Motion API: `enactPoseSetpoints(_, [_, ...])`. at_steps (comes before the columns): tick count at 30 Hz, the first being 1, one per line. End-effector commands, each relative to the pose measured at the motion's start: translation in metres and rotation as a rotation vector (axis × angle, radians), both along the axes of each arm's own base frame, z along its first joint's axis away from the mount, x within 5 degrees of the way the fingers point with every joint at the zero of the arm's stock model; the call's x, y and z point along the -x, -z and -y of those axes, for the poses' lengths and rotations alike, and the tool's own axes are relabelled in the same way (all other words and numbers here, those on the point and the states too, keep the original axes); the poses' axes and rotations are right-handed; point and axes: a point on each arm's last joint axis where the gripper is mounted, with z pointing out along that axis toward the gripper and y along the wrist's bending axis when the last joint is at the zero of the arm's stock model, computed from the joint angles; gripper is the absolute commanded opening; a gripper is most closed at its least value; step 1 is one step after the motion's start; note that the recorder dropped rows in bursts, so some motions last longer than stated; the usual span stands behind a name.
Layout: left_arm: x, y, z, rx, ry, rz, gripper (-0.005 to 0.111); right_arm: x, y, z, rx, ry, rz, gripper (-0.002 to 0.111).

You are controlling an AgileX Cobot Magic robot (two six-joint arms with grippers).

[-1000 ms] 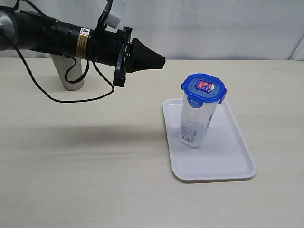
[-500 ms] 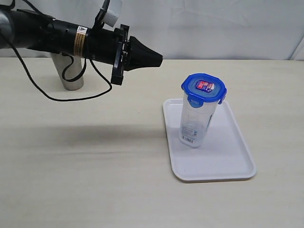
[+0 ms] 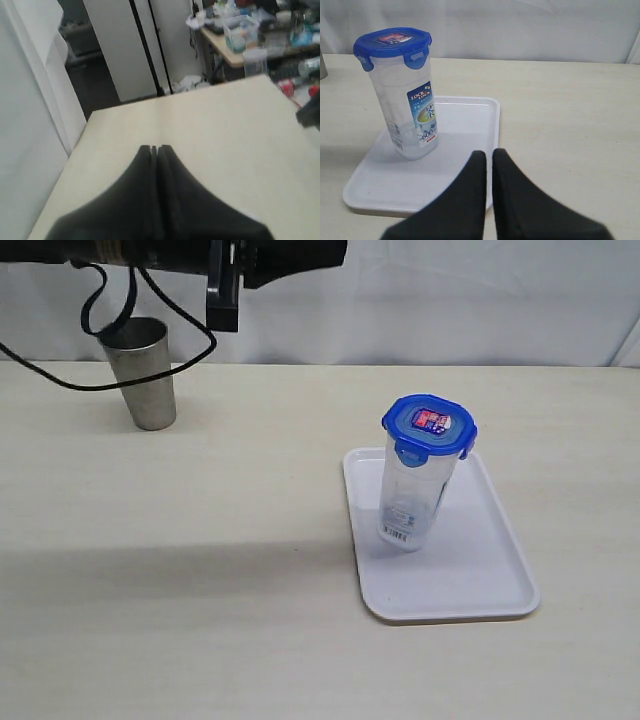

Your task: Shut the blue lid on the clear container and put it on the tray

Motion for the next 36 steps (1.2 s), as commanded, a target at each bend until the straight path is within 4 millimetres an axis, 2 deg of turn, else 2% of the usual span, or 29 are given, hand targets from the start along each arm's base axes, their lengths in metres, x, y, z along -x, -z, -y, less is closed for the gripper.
enactPoseSetpoints(1, [0.028,0.004,-0.005,0.18,-0.073,-0.174,0.0,0.0,0.001,0.0,0.007,0.004,0.0,0.004])
enactPoseSetpoints(3, [0.038,0.011,-0.012,0.171,-0.143,-0.101,0.0,0.0,0.001,0.0,0.007,0.004,0.0,0.004])
enactPoseSetpoints(6, [0.058,0.023,-0.025,0.111,-0.238,-0.125,0.0,0.0,0.001,0.0,0.007,0.004,0.0,0.004])
enactPoseSetpoints(8, [0.068,0.03,-0.034,0.1,-0.343,-0.175,0.0,0.0,0.001,0.0,0.007,0.004,0.0,0.004])
enactPoseSetpoints(14, [0.095,0.036,-0.073,0.236,-0.771,-0.36,0.0,0.0,0.001,0.0,0.007,0.004,0.0,0.004])
enactPoseSetpoints(18, [0.132,0.044,-0.086,0.2,-0.795,-0.227,0.0,0.0,0.001,0.0,0.007,0.004,0.0,0.004])
enactPoseSetpoints(21, [0.155,0.053,-0.102,0.239,-0.857,-0.233,0.0,0.0,0.001,0.0,0.007,0.004,0.0,0.004])
enactPoseSetpoints(25, [0.179,0.062,-0.13,0.377,-1.005,-0.301,0.0,0.0,0.001,0.0,0.007,0.004,0.0,0.004])
enactPoseSetpoints(27, [0.192,0.064,-0.14,0.407,-1.046,-0.274,0.0,0.0,0.001,0.0,0.007,0.004,0.0,0.004])
enactPoseSetpoints(32, [0.222,0.072,-0.159,0.473,-1.119,-0.16,0.0,0.0,0.001,0.0,0.007,0.004,0.0,0.004])
enactPoseSetpoints(36, [0.244,0.087,-0.167,0.532,-1.159,-0.093,0.0,0.0,0.001,0.0,0.007,0.004,0.0,0.004])
